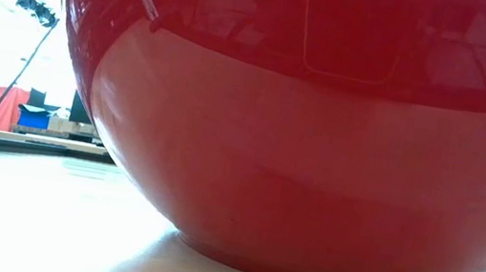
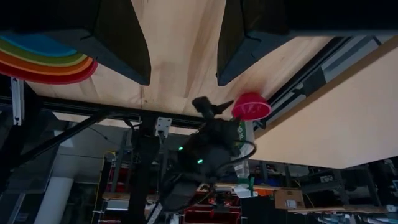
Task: Nest bowls inside each other
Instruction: Stack the pink bowl on top of the blue bowl
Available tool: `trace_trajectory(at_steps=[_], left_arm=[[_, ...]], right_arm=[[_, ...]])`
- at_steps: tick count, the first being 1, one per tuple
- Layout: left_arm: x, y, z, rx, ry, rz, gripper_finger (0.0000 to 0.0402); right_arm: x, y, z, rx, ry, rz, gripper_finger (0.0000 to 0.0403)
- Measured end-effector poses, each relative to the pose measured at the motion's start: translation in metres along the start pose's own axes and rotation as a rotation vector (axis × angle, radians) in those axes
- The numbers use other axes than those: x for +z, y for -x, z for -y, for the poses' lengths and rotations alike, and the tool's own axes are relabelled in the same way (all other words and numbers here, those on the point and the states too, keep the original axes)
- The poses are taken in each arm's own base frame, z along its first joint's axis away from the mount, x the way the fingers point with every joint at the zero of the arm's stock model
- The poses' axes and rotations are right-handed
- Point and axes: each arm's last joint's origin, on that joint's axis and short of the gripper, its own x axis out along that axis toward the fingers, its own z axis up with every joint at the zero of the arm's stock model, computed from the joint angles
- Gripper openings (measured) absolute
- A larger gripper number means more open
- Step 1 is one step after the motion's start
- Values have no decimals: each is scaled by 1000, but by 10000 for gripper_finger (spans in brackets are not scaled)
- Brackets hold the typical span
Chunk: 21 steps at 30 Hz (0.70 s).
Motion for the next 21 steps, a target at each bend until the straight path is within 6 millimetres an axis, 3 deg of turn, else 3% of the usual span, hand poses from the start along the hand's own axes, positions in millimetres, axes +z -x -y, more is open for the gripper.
trace_trajectory(at_steps=[5,10,15,21], left_arm=[[0,0,-2,13,-1,1,188],[0,-1,-5,35,-23,1,188],[1,-2,-9,58,-22,10,188],[3,-2,-11,69,-38,24,188]], right_arm=[[-4,-24,10,55,-10,-56,268],[-10,-44,15,62,-21,-115,255],[-14,-51,11,107,10,-150,190],[-17,-40,1,149,62,-186,78]])
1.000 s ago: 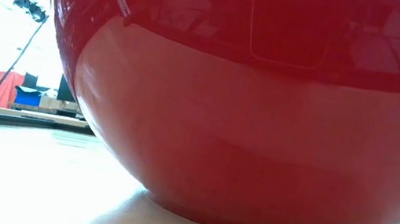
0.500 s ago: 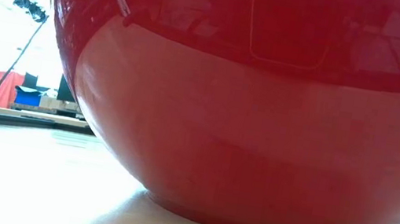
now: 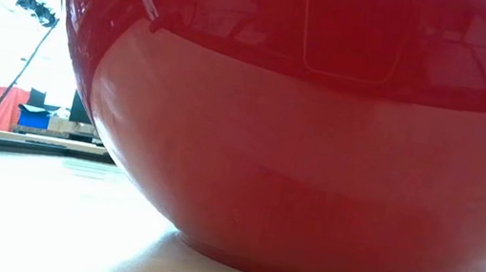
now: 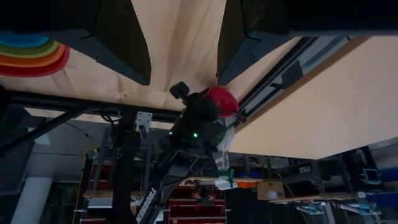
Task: Nest bowls inside each other
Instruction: Stack the pink bowl on top of the blue bowl
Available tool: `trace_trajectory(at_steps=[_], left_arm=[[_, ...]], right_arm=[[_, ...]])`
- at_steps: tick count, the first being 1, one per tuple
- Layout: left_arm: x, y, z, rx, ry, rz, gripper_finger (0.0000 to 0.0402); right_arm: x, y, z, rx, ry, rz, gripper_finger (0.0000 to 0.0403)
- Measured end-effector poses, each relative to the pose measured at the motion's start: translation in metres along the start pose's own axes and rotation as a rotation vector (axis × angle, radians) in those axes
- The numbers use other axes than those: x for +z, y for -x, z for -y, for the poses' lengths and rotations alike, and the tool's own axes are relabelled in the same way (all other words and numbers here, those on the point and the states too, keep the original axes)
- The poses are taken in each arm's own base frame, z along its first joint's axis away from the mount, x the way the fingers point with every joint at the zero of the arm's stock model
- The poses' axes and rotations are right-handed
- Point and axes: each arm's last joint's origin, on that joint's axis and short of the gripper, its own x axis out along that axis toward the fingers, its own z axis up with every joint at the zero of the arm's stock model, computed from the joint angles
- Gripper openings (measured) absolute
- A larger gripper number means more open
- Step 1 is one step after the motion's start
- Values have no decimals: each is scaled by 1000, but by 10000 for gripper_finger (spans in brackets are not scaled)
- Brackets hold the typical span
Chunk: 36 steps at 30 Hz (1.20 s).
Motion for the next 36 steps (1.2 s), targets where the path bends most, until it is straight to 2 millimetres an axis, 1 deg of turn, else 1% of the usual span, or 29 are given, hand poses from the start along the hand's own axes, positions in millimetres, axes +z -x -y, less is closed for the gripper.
trace_trajectory(at_steps=[3,4,7,9,11,14,16,19,22,26,29,32,34,36], left_arm=[[0,0,0,-1,0,0,188],[0,0,0,-1,0,0,188],[0,0,0,-1,1,0,188],[0,0,0,-1,2,0,188],[0,0,0,-2,4,-1,188],[0,0,0,-2,4,-1,188],[0,0,0,-2,4,-1,188],[0,0,0,-2,5,-1,188],[0,0,0,-3,5,-2,188],[0,0,0,-3,5,-2,188],[0,0,0,-3,5,-2,188],[0,0,0,-3,5,-2,188],[0,0,0,-3,10,-2,188],[0,0,0,-3,19,-2,188]], right_arm=[[-4,10,-10,16,31,-27,24],[-6,15,-14,36,38,-37,17],[-12,35,-33,114,52,-43,24],[-18,55,-48,156,66,-55,36],[-21,80,-64,185,86,-54,38],[-25,127,-87,196,119,11,26],[-26,159,-101,203,126,96,17],[-24,208,-127,292,121,282,16],[-23,246,-162,403,160,433,23],[-21,283,-218,514,290,538,30],[-24,301,-262,532,466,580,30],[-29,308,-301,537,620,608,29],[-28,307,-319,559,674,598,30],[-26,298,-333,567,703,568,30]])
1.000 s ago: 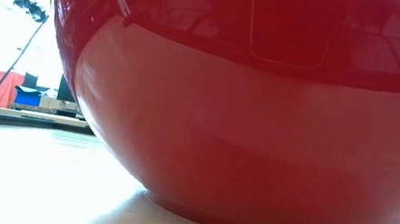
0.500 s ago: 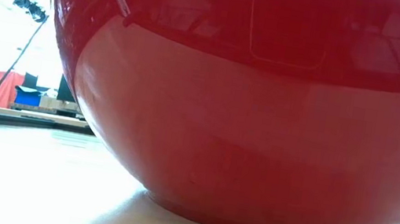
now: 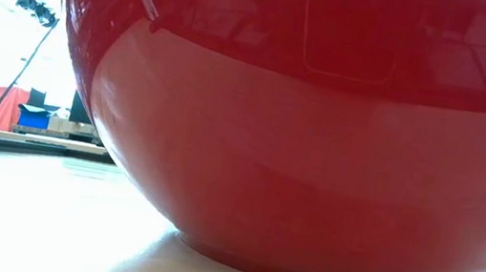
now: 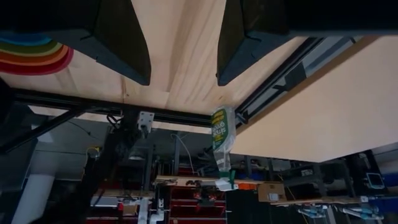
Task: Nest bowls inside each other
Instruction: Stack the pink bowl on top of the blue bowl, then return to Home Position
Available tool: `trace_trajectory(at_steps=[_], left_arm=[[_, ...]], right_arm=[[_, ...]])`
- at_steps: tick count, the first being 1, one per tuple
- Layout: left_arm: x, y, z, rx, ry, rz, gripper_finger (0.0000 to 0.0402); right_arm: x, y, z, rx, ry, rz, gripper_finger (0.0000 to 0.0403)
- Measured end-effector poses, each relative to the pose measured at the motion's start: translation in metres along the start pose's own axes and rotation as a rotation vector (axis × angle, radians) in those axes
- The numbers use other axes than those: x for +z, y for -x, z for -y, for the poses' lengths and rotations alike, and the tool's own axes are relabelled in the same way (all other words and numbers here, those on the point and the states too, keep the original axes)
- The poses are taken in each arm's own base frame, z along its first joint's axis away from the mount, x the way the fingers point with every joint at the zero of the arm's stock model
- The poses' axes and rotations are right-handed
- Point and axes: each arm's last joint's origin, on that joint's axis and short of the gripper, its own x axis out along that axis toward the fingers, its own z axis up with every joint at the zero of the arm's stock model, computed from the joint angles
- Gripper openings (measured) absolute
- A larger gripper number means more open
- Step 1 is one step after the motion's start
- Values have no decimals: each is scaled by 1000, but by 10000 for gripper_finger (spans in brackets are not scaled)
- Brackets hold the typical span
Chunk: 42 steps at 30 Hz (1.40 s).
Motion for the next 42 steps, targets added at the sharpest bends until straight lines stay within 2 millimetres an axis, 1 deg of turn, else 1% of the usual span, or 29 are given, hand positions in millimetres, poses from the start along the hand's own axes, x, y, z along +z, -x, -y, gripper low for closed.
trace_trajectory(at_steps=[3,5,7,10,13,16,20,23,26,29,31,34,37,40,42], left_arm=[[0,0,0,0,9,0,188],[0,0,0,0,12,0,188],[0,0,0,0,12,0,188],[0,0,0,0,13,-1,188],[0,0,0,0,13,-1,188],[0,0,0,0,13,-1,188],[0,0,0,0,12,-2,188],[0,0,0,0,13,-2,188],[0,0,0,0,13,-2,188],[0,0,0,0,12,-2,188],[0,0,0,0,12,-2,188],[1,0,0,-1,6,9,188],[3,1,1,-9,-14,33,188],[4,1,5,-30,-33,41,188],[4,2,7,-43,-35,44,188]], right_arm=[[-6,-26,2,-13,9,-78,30],[-10,-36,6,-21,-5,-127,31],[-14,-42,12,-20,-37,-174,31],[-16,-48,22,2,-112,-209,33],[-17,-50,30,30,-154,-224,44],[-16,-49,34,23,-168,-227,69],[-19,-49,37,30,-191,-257,117],[-15,-44,40,30,-207,-279,152],[-2,-32,44,16,-234,-242,179],[8,-15,48,0,-239,-247,195],[11,-3,52,-50,-246,-252,199],[9,9,53,-136,-195,-240,198],[2,18,58,-187,-193,-209,194],[-11,28,68,-185,-221,-173,191],[-23,35,76,-178,-251,-102,190]])
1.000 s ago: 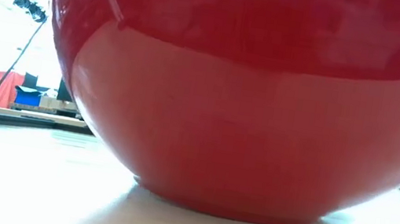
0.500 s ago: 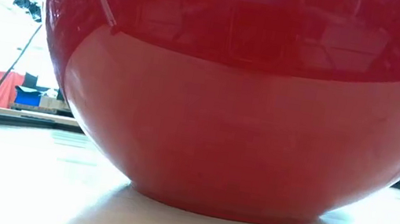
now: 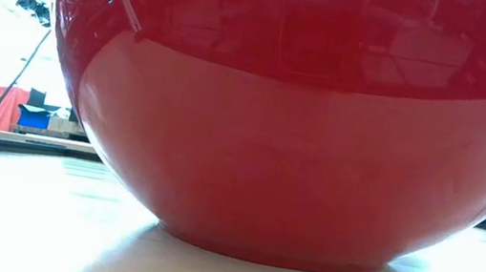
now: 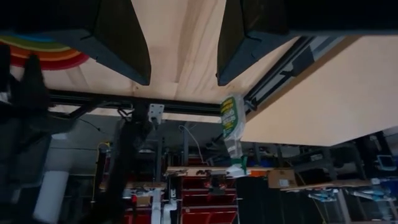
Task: Nest bowls inside each other
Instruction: Return to Home Position
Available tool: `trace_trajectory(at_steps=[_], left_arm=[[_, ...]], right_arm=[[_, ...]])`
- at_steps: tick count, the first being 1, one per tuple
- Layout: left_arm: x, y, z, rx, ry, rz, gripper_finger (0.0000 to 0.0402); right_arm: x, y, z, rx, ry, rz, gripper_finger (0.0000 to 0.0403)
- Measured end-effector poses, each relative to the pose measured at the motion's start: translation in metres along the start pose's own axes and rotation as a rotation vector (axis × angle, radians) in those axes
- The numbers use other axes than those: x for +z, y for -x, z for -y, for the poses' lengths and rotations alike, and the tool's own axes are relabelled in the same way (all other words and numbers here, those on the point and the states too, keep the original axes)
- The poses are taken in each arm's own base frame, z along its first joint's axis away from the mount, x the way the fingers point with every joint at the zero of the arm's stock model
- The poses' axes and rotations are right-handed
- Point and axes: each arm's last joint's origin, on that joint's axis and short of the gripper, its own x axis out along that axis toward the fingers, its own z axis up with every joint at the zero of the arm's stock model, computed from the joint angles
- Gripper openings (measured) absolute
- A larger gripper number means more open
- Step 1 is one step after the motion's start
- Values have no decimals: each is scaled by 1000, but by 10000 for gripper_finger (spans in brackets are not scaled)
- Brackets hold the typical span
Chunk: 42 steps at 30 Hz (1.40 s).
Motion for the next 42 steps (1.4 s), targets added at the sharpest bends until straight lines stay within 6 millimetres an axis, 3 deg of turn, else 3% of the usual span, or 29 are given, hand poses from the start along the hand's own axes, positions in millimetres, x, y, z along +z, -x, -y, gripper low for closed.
trace_trajectory(at_steps=[7,12,17,20,24,29,36,42], left_arm=[[0,1,3,-17,-1,2,188],[0,1,3,-17,-5,1,188],[5,8,2,-27,-21,35,188],[7,16,4,-51,-20,75,188],[-5,25,5,-48,-19,111,188],[-42,25,9,-73,36,112,188],[-87,29,13,-92,108,160,188],[-95,32,14,-66,102,129,188]], right_arm=[[-61,0,52,136,-178,290,189],[-116,4,92,102,-285,383,189],[-168,21,127,38,-388,478,189],[-196,30,142,-3,-444,552,189],[-227,37,152,-48,-496,655,189],[-251,39,157,-118,-540,771,189],[-266,26,158,-234,-554,991,189],[-275,19,157,-264,-544,954,188]])
